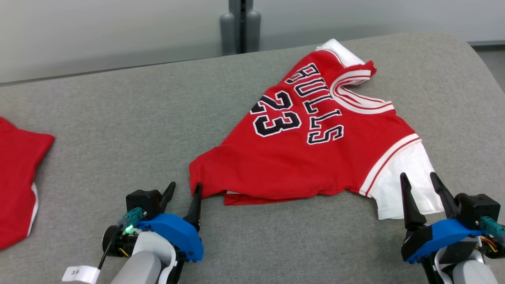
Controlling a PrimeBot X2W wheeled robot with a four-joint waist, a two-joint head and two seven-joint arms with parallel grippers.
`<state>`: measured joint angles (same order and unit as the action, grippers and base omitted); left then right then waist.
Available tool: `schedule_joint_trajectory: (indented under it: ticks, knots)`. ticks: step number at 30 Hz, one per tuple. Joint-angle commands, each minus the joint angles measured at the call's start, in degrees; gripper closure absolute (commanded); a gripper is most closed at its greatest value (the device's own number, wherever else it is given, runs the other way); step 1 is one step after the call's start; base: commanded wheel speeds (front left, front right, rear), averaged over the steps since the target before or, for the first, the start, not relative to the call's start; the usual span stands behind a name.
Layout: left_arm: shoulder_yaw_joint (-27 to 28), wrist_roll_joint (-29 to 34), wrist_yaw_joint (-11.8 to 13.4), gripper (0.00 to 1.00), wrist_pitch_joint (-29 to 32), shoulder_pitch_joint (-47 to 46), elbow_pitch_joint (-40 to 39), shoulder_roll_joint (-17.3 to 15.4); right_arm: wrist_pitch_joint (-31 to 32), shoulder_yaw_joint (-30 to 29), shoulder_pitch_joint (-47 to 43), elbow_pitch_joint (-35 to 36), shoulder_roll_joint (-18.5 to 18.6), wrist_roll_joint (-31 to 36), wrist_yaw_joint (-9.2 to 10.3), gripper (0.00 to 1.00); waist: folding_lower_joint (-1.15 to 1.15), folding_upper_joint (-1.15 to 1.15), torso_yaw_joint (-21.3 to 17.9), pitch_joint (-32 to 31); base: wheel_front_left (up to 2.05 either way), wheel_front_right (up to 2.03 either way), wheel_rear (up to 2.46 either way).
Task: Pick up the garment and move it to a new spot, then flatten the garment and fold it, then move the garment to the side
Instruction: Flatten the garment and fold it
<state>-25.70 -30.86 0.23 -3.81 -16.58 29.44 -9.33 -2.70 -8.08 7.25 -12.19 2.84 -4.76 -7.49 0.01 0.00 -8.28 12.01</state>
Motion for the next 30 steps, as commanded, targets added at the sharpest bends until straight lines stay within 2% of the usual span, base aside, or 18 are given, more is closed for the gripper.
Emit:
schedule_joint_trajectory:
  ticks: [1,6,9,18,19,20,21,26,30]
  knots:
    - [0.2,-0.3,0.2,0.00,-0.4,-1.6,1.3,0.2,-0.7,0.3,0.9,-0.8,0.1,-0.5,-0.01,0.00,-0.01,0.00,-0.6,0.4,0.00,0.00,0.00]
    - [-0.1,-1.0,-1.2,0.00,0.4,-3.5,4.7,0.9,-2.2,0.8,2.3,-3.2,0.1,-0.8,-0.01,0.00,-0.01,0.00,-2.3,1.6,0.00,0.00,0.00]
    - [-1.4,-0.2,-0.7,0.00,2.5,-3.6,6.8,0.6,-2.6,0.7,3.0,-4.5,0.1,-0.3,-0.01,0.00,-0.01,0.00,-2.8,2.1,0.00,0.00,0.00]
    - [-6.0,-0.6,-2.0,0.00,10.4,0.9,7.6,1.9,1.3,-3.3,5.3,-11.0,0.1,1.2,-0.01,0.00,-0.01,0.00,-2.8,2.7,0.00,0.00,0.00]
    - [-6.3,-0.5,-2.1,0.16,11.1,1.2,7.4,1.7,1.5,-3.6,5.6,-11.6,0.1,1.4,-0.01,0.00,-0.01,0.00,-2.7,2.7,0.00,0.00,0.00]
    - [-6.6,-0.4,-2.0,0.72,11.7,1.6,7.3,1.5,1.9,-3.9,5.9,-12.4,0.1,1.6,-0.01,0.00,-0.01,0.00,-2.5,2.8,0.00,0.00,0.00]
    - [-6.9,-0.5,-1.9,1.00,12.5,1.9,7.2,1.4,2.2,-4.5,6.3,-13.3,0.1,1.6,-0.01,0.00,-0.01,0.00,-2.4,2.9,0.00,0.00,0.00]
    - [-7.4,-0.5,-1.5,1.00,14.3,2.2,5.7,0.2,5.3,-7.5,8.2,-18.7,0.1,3.3,-0.01,0.00,-0.01,0.00,-1.8,2.9,0.00,0.00,0.00]
    - [-7.2,-0.9,-1.0,1.00,14.7,2.6,4.3,-0.4,4.6,-9.6,10.0,-22.0,0.1,5.2,-0.01,0.00,-0.01,0.00,-1.5,2.8,0.00,0.00,0.00]
